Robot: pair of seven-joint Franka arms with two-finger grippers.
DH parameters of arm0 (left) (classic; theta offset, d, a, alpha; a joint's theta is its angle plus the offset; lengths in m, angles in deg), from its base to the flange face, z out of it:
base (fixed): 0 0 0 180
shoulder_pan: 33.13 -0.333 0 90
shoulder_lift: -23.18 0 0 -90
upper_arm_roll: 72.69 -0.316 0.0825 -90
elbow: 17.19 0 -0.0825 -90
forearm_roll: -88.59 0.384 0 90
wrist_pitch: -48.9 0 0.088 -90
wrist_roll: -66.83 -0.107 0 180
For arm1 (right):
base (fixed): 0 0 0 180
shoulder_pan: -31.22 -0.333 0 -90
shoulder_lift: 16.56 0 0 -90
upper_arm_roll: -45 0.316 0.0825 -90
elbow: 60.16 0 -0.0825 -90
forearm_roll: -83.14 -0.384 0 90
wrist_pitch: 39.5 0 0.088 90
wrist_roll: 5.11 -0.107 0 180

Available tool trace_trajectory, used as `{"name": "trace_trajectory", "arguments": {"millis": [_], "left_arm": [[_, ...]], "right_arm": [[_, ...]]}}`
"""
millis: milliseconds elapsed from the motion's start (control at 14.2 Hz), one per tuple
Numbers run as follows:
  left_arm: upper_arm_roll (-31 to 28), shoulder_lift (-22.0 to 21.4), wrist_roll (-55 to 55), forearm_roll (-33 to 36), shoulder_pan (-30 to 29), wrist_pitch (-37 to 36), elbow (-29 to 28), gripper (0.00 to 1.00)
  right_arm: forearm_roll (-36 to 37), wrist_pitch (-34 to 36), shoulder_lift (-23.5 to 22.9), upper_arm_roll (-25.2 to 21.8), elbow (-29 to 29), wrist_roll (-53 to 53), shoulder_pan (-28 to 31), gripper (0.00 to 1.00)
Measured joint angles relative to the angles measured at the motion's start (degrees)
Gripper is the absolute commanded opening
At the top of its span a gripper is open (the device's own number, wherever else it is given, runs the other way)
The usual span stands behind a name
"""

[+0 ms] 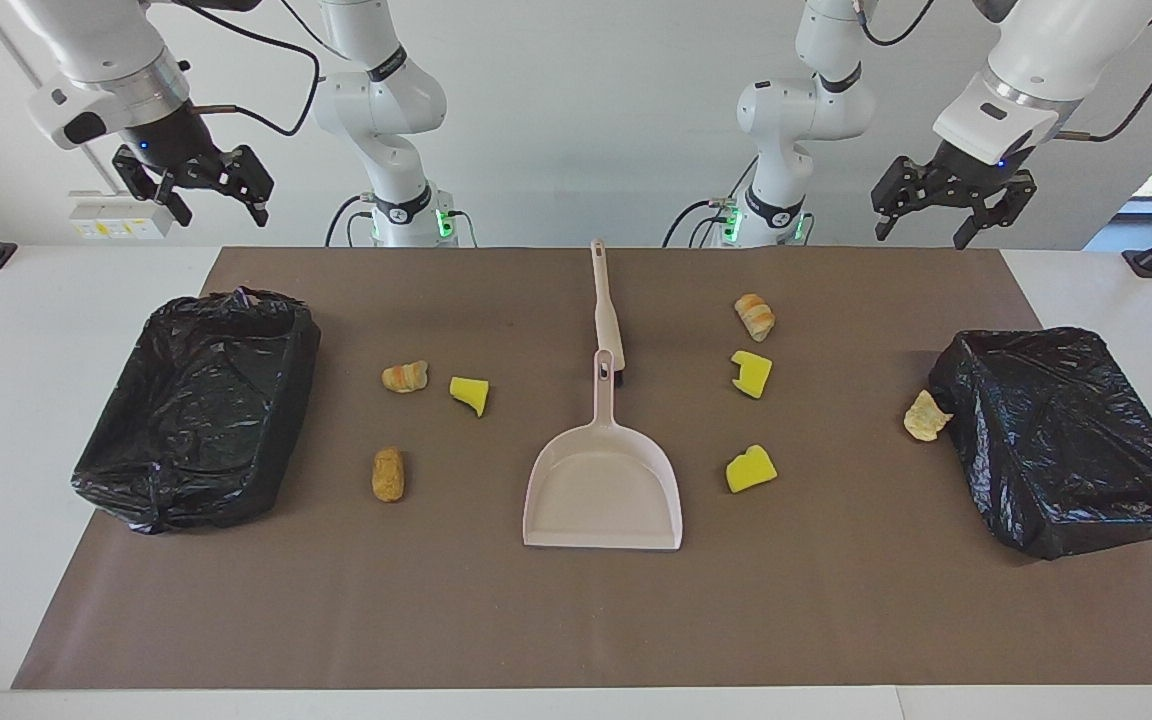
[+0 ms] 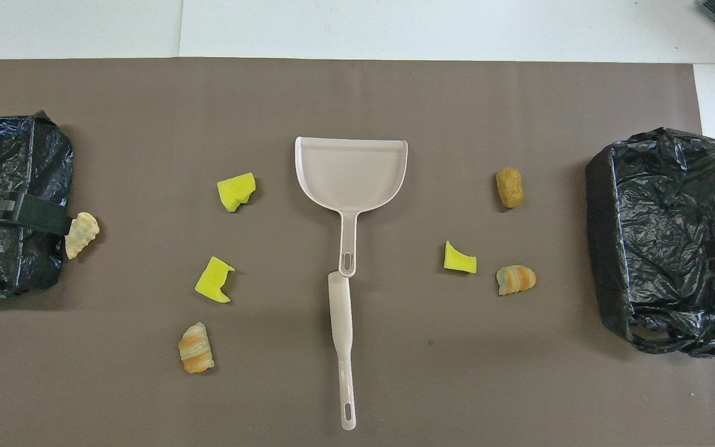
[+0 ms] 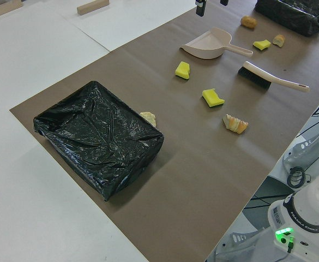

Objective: Sweep and dump trash in bin
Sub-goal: 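Move the left gripper toward the brush handle lying on the dustpan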

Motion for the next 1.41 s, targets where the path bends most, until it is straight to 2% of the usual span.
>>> {"name": "trace_trajectory", "arguments": {"millis": [212,353,494,705,846,1128,1410], "left_arm": [[1.0,-0.1,0.5,0.0,0.0,-0.3,-0.2,1.0],[4.5,-1.8,3.4,-0.1,0.2,-0.8,-3.0,1.0],[9.5,-5.4,6.9,-0.1,0.3,1.5,-9.4,1.0],[17.7,-12.1,14.4,-3.0,0.5,8.3,-22.2,1.0],[22.5,-14.5,18.3,-4.4,0.5,12.0,-28.2,1.0],[30.1,-15.1,25.6,-8.6,0.5,20.8,-36.4,1.0],[39.0,-14.1,34.3,-9.5,0.4,31.6,-43.6,1.0]], "right_arm": [[0.0,0.0,0.0,0.1,-0.3,0.0,-0.2,1.0],[0.1,-0.1,0.1,0.4,-0.4,0.2,-0.6,1.0],[0.3,-0.3,0.5,0.5,0.2,0.2,-1.4,1.0],[0.4,-0.7,1.2,0.6,1.5,0.2,-1.7,1.0],[0.4,-0.7,1.4,0.5,2.0,0.2,-1.6,1.0],[0.5,-0.9,1.4,0.4,2.9,0.2,-1.5,1.0],[0.5,-1.0,1.5,0.4,3.7,0.2,-1.5,1.0]]}}
